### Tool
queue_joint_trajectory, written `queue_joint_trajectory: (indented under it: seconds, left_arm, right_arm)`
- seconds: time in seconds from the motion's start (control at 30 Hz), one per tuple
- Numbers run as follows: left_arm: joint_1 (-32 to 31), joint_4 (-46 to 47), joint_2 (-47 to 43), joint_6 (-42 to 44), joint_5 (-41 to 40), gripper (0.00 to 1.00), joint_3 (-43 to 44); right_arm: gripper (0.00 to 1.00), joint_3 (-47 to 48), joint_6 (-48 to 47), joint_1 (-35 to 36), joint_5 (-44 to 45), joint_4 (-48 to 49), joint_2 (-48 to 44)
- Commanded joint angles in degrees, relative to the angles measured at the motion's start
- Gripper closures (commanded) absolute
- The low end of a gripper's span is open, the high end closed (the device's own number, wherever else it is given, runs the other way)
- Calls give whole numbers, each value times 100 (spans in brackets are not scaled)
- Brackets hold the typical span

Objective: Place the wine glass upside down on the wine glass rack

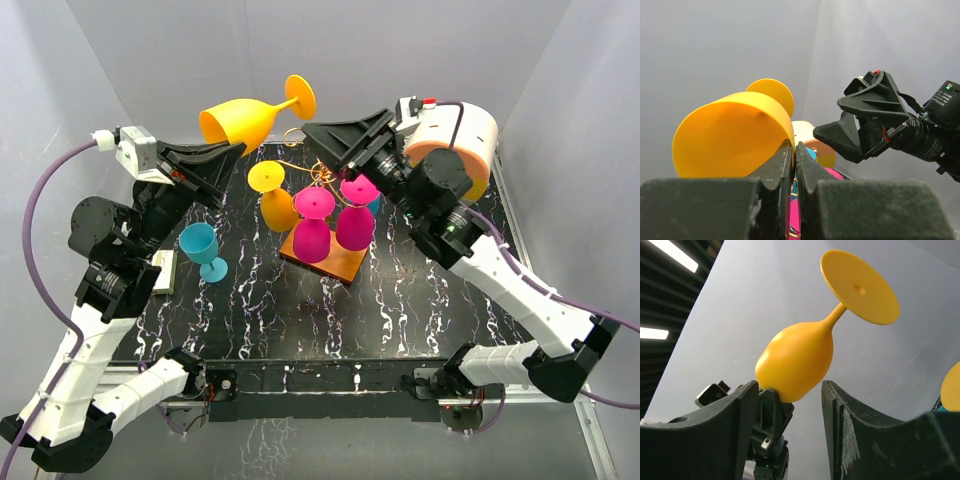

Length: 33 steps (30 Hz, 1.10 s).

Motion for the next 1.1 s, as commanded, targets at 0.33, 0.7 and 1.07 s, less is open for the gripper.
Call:
queue_joint_trajectory:
  seconds: [0.33, 0.7, 1.07]
  left_arm:
    - [-20, 890, -60, -72, 407, 100, -61]
    - [-18, 928, -80, -164, 496, 100, -54]
    - [-22, 1120, -170, -153, 115, 100, -176]
  right_arm:
    - [61, 1460, 1155, 751, 2270, -561, 923]
    - [61, 1903, 1274, 892, 2509, -1003, 1280]
    - [52, 1832, 1092, 961, 2700, -1207, 1213]
